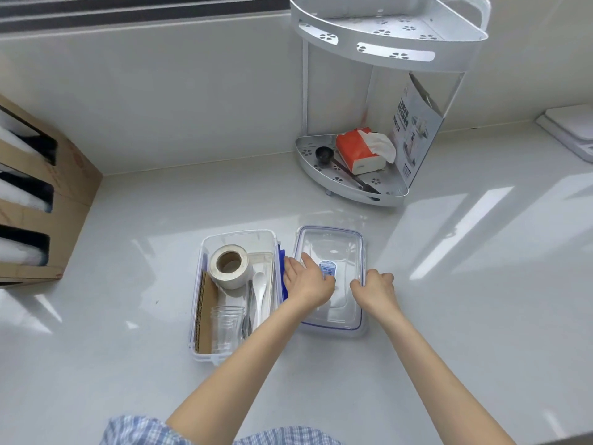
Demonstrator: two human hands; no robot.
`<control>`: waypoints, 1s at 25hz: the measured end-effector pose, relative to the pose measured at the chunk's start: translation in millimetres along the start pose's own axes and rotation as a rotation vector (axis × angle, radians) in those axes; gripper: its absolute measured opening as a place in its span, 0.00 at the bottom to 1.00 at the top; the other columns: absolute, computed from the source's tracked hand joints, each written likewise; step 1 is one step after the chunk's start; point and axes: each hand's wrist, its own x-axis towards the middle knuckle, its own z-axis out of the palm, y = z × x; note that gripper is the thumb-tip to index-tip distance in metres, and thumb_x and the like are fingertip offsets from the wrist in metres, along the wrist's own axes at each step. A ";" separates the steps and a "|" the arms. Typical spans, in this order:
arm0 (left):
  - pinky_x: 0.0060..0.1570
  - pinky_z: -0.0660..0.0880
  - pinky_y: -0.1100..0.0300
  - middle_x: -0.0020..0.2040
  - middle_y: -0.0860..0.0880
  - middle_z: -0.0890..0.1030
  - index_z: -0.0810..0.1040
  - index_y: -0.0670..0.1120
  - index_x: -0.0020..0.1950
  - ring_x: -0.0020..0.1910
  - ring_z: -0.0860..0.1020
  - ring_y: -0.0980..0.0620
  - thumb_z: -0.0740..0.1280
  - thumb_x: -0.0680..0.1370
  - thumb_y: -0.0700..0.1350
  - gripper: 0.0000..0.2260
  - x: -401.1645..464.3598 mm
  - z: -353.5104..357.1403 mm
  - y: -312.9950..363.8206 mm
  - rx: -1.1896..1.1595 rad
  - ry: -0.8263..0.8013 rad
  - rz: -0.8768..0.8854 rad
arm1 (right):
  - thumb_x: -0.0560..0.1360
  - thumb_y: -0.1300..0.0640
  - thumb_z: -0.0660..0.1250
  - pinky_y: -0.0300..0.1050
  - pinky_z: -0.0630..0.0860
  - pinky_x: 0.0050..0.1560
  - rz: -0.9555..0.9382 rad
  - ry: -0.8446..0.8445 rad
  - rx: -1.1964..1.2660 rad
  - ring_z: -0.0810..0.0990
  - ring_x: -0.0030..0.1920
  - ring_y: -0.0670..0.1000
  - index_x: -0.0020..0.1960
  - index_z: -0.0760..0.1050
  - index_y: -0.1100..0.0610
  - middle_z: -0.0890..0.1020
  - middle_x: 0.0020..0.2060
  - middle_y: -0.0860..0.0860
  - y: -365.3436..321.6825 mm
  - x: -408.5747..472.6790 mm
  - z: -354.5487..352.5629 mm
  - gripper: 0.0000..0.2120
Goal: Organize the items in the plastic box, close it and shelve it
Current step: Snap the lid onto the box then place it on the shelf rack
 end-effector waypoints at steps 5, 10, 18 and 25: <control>0.74 0.41 0.49 0.75 0.32 0.43 0.42 0.34 0.73 0.75 0.36 0.41 0.56 0.77 0.47 0.33 2.9 7.8 -3.5 0.136 0.015 0.003 | 0.77 0.59 0.56 0.50 0.67 0.62 -0.002 0.046 -0.036 0.68 0.63 0.64 0.60 0.67 0.69 0.65 0.63 0.65 1.3 1.5 3.4 0.17; 0.73 0.44 0.48 0.76 0.36 0.50 0.46 0.35 0.73 0.76 0.42 0.40 0.57 0.77 0.48 0.32 2.2 5.2 -1.5 0.131 0.008 0.023 | 0.77 0.63 0.54 0.50 0.65 0.62 0.009 0.106 0.059 0.65 0.65 0.64 0.61 0.65 0.71 0.63 0.64 0.66 -0.6 -0.3 4.4 0.15; 0.68 0.58 0.49 0.73 0.43 0.63 0.56 0.41 0.72 0.72 0.59 0.40 0.58 0.76 0.49 0.27 -11.3 -19.6 10.6 -0.170 0.006 0.053 | 0.78 0.66 0.52 0.51 0.66 0.61 -0.048 0.264 0.219 0.69 0.62 0.68 0.67 0.62 0.69 0.62 0.65 0.68 -12.4 -8.3 -23.6 0.18; 0.72 0.57 0.53 0.74 0.48 0.62 0.61 0.45 0.72 0.73 0.60 0.47 0.58 0.76 0.46 0.24 -34.2 -47.8 -1.3 -0.517 0.172 0.216 | 0.77 0.64 0.52 0.46 0.64 0.47 -0.143 0.313 0.290 0.68 0.46 0.61 0.58 0.69 0.68 0.66 0.62 0.66 -35.0 -27.1 -34.0 0.13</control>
